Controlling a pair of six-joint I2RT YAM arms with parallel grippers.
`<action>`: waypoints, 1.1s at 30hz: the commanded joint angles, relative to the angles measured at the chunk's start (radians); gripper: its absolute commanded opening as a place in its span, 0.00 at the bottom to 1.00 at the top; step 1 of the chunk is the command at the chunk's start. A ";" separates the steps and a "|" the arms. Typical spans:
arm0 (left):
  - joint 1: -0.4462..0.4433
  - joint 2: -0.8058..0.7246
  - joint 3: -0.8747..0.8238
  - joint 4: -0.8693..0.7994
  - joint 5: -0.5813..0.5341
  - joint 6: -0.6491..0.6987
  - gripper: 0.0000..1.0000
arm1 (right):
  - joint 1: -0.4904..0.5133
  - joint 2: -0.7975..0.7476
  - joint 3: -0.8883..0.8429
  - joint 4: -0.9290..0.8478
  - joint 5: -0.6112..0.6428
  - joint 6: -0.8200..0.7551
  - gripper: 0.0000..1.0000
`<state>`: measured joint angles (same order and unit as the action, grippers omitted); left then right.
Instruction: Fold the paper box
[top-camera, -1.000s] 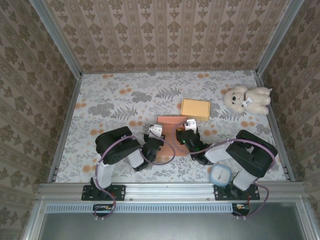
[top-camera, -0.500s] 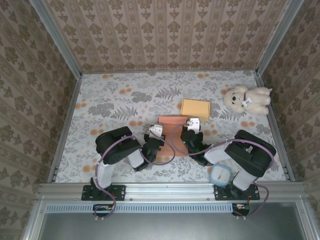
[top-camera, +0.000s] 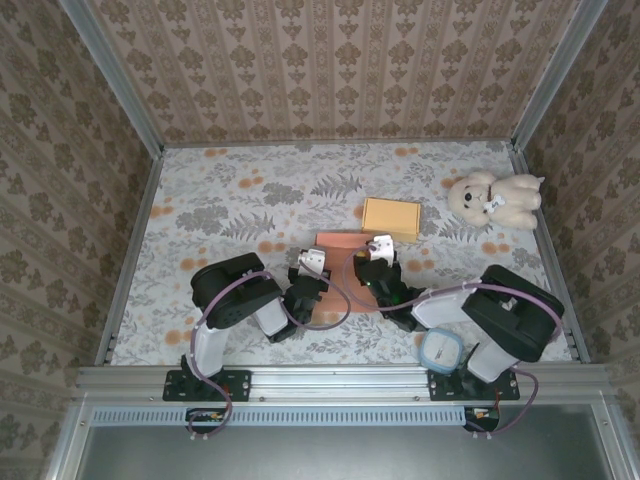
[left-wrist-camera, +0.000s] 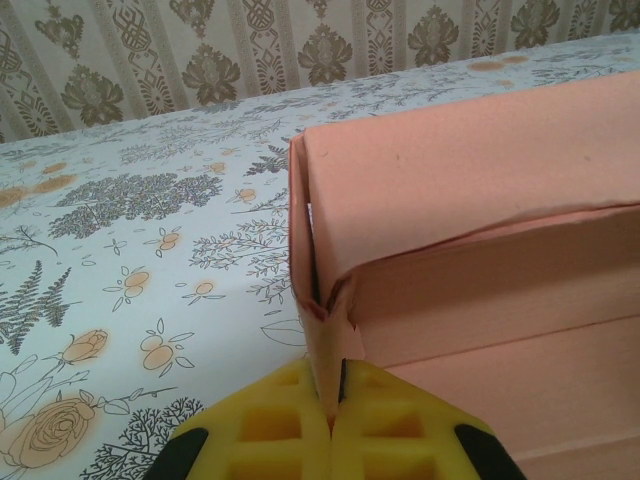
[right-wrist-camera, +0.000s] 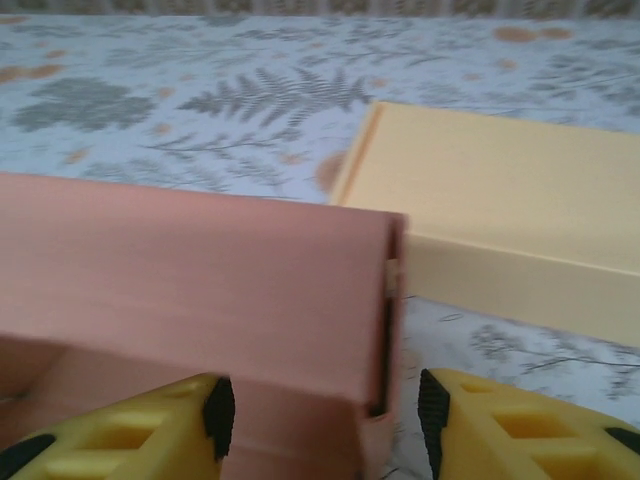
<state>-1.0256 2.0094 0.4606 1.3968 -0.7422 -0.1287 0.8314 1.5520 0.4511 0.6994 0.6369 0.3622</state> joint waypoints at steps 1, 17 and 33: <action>0.018 0.027 -0.029 -0.127 -0.020 0.004 0.00 | 0.005 -0.120 -0.041 -0.110 -0.204 0.047 0.57; 0.039 -0.130 -0.049 -0.221 0.123 0.064 0.00 | -0.006 -1.245 -0.059 -1.096 0.001 0.178 0.74; 0.035 -0.458 0.481 -1.655 0.310 -0.010 0.00 | -0.007 -1.555 -0.094 -1.200 -0.024 0.046 0.84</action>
<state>-0.9913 1.5902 0.8566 0.1493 -0.4866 -0.1173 0.8272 0.0204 0.3756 -0.4980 0.6422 0.4183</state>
